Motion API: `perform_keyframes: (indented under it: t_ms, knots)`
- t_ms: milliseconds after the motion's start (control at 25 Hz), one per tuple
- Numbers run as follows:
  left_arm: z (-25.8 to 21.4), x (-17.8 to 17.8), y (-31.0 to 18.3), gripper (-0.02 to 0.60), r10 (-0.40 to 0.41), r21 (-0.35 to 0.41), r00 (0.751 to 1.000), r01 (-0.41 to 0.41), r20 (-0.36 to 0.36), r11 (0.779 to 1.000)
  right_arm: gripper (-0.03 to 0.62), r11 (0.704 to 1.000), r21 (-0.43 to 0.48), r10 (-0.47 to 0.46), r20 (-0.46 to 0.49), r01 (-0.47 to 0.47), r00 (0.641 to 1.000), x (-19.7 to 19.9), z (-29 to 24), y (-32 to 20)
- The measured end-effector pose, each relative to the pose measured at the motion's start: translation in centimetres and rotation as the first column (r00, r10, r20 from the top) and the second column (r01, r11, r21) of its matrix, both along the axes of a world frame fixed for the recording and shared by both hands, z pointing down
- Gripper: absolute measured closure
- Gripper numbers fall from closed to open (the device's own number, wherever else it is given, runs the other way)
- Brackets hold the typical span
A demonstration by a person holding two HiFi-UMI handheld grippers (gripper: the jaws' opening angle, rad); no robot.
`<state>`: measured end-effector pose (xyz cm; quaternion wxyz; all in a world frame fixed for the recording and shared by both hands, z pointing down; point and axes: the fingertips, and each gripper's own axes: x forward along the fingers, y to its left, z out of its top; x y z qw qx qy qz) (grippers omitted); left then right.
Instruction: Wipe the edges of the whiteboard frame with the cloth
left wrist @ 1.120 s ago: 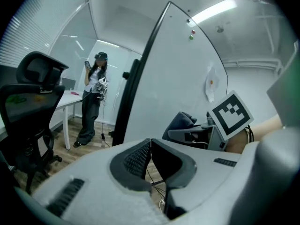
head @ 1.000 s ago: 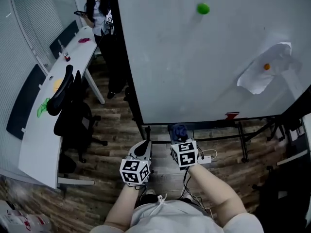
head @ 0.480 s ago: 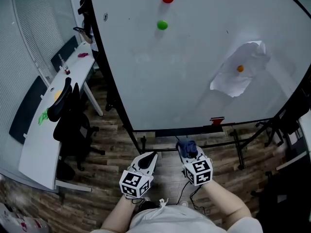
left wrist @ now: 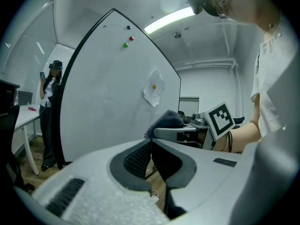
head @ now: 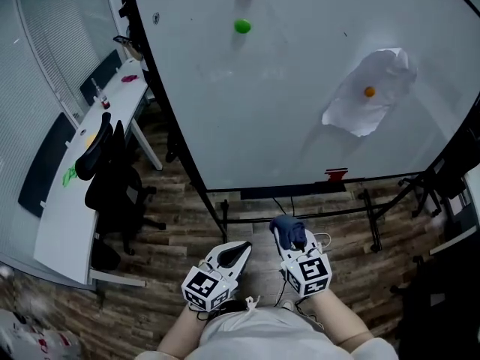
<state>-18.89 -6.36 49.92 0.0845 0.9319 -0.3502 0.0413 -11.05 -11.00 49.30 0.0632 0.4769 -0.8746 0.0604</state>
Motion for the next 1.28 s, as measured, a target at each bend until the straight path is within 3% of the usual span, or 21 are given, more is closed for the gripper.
perform_keyframes:
  t_ms: [280, 520, 720, 1280]
  knots:
    - [-1.5, -1.4, -1.0, 0.561, -0.057, 0.044, 0.998, 0.058, -0.010, 0.997, 0.525, 1.000, -0.005, 0.005, -0.005, -0.005, 1.000, -0.2, 0.0, 0.3]
    - [-1.5, -2.1, -1.9, 0.561, -0.094, 0.044, 0.996, 0.094, -0.004, 0.995, 0.525, 1.000, -0.013, -0.005, 0.033, 0.006, 0.999, -0.6, 0.0, 0.3]
    - [-1.4, -2.5, -2.8, 0.561, -0.120, 0.035, 0.993, 0.120, 0.001, 0.992, 0.525, 1.000, -0.006, -0.012, 0.009, 0.012, 1.000, -0.9, 0.1, 0.2]
    - [-0.8, -2.3, -4.4, 0.561, -0.170, 0.053, 0.984, 0.167, 0.057, 0.985, 0.525, 1.000, -0.028, 0.001, 0.016, -0.001, 1.000, -0.9, 0.8, -0.5]
